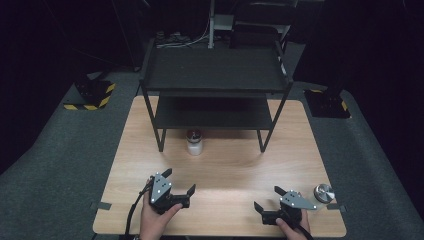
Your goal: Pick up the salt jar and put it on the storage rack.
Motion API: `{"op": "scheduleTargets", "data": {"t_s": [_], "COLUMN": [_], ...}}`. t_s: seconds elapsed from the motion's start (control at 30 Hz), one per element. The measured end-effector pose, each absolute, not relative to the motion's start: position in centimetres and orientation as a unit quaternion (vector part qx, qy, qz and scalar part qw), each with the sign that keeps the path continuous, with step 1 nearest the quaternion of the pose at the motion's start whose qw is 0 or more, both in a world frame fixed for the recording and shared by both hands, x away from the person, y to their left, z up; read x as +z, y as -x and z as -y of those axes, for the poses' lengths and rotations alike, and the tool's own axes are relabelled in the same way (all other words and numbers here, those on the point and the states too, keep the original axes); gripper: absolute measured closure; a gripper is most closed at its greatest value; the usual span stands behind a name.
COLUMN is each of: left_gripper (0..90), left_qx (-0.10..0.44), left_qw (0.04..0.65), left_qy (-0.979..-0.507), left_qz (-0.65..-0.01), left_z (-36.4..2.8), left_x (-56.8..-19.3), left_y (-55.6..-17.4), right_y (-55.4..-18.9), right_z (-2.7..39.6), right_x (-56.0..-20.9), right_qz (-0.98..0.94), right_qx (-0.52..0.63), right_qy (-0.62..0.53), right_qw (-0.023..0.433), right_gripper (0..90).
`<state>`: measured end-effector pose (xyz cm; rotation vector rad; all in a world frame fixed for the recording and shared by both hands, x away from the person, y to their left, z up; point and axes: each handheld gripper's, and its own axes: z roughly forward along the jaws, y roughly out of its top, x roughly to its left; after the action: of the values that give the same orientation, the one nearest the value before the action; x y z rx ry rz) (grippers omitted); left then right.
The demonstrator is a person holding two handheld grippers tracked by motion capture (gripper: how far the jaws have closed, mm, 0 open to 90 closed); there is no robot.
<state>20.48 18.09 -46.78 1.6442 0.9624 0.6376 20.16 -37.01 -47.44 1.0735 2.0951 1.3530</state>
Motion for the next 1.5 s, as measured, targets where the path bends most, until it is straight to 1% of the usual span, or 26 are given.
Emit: {"op": "scheduleTargets", "data": {"t_s": [0.1,0.2,0.5,0.63,0.67,0.73,0.9,1.03,1.17,1.23,1.33,1.4,1.5], "left_gripper": [0.6,0.6,0.6,0.6,0.6,0.6,0.9,1.8,4.4,7.7,9.8,14.8,19.5], "left_qx": [0.268,0.283,0.3,0.3,0.3,0.291,0.292,0.29,0.289,0.287,0.287,0.291,0.297], "left_qw": [0.536,0.528,0.516,0.509,0.509,0.507,0.494,0.494,0.486,0.488,0.491,0.495,0.494], "left_qy": [-0.691,-0.691,-0.683,-0.677,-0.677,-0.679,-0.678,-0.668,-0.666,-0.664,-0.659,-0.655,-0.652], "left_qz": [-0.404,-0.405,-0.422,-0.438,-0.438,-0.444,-0.459,-0.475,-0.485,-0.489,-0.491,-0.491,-0.492], "left_z": [-17.5,-16.2,-14.7,-14.1,-14.1,-14.0,-13.2,-12.8,-12.5,-12.6,-12.7,-12.6,-12.3], "left_x": [-46.6,-46.5,-47.2,-47.7,-47.7,-47.8,-48.1,-48.5,-48.8,-49.1,-49.2,-49.3,-49.4], "left_y": [-21.5,-23.0,-26.0,-28.3,-28.3,-29.5,-31.1,-32.2,-33.1,-33.5,-33.7,-33.8,-34.2], "right_y": [-20.2,-20.2,-20.2,-20.2,-20.2,-20.1,-20.1,-20.1,-20.0,-20.0,-20.0,-20.0,-20.0], "right_z": [37.0,37.2,37.1,37.2,37.2,37.2,37.1,37.2,37.2,37.2,37.2,37.2,37.1], "right_x": [-47.4,-47.5,-47.5,-47.5,-47.5,-47.5,-47.6,-47.6,-47.6,-47.6,-47.6,-47.7,-47.6], "right_qz": [-0.755,-0.752,-0.753,-0.752,-0.752,-0.752,-0.751,-0.75,-0.748,-0.748,-0.748,-0.746,-0.744], "right_qx": [0.487,0.49,0.49,0.492,0.492,0.492,0.493,0.494,0.496,0.495,0.495,0.496,0.495], "right_qy": [-0.386,-0.389,-0.387,-0.387,-0.387,-0.387,-0.387,-0.388,-0.39,-0.39,-0.39,-0.392,-0.397], "right_qw": [0.21,0.208,0.209,0.208,0.208,0.208,0.208,0.207,0.207,0.207,0.208,0.208,0.208], "right_gripper": [0.1,0.1,0.1,0.1,0.1,0.1,0.1,0.1,0.1,0.1,0.1,0.1,0.1]}}
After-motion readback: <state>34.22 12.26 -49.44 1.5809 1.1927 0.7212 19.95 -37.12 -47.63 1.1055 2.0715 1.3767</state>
